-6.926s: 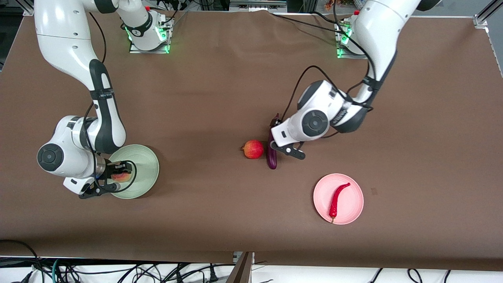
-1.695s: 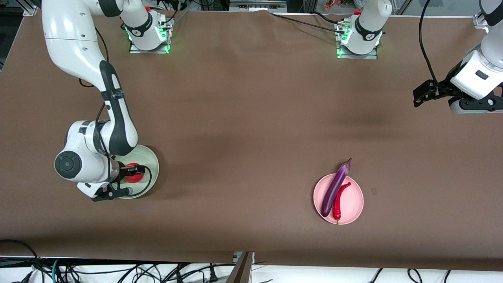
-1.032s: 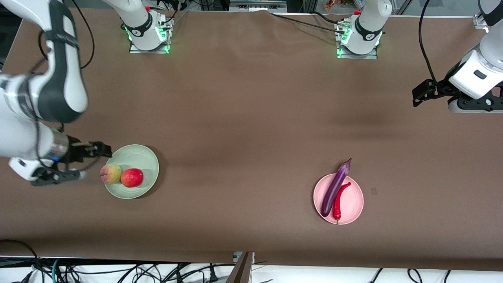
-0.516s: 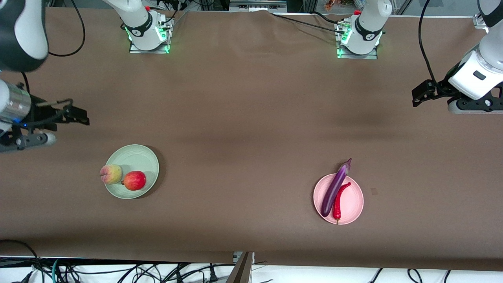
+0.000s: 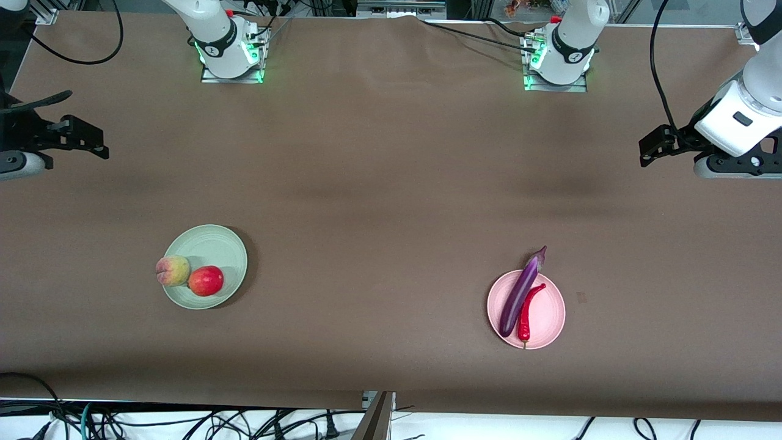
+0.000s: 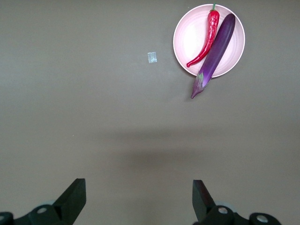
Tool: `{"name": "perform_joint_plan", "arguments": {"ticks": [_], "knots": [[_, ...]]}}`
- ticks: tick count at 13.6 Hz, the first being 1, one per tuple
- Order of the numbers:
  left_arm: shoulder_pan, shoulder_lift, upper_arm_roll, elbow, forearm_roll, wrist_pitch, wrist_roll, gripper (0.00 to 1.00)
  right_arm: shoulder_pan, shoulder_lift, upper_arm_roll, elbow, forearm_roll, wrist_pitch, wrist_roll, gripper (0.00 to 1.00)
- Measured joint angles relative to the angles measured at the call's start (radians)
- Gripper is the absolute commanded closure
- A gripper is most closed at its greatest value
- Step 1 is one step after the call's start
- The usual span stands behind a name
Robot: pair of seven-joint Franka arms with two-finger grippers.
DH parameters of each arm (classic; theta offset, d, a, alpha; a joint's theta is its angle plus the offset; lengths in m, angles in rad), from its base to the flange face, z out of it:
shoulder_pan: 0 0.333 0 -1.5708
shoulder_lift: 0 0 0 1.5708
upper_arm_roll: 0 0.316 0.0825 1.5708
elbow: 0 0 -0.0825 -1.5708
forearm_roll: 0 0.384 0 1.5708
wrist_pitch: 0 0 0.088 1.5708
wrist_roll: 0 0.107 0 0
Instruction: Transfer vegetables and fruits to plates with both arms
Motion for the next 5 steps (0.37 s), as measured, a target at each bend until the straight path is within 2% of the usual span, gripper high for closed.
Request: {"name": "perform_joint_plan", "arguments": {"ticks": [5], "knots": [[0.0, 0.0, 0.0, 0.0, 0.0, 0.0, 0.004, 0.0, -0.004, -0.012, 0.015, -0.037, -0.001, -0.011, 0.077, 0.0]]}}
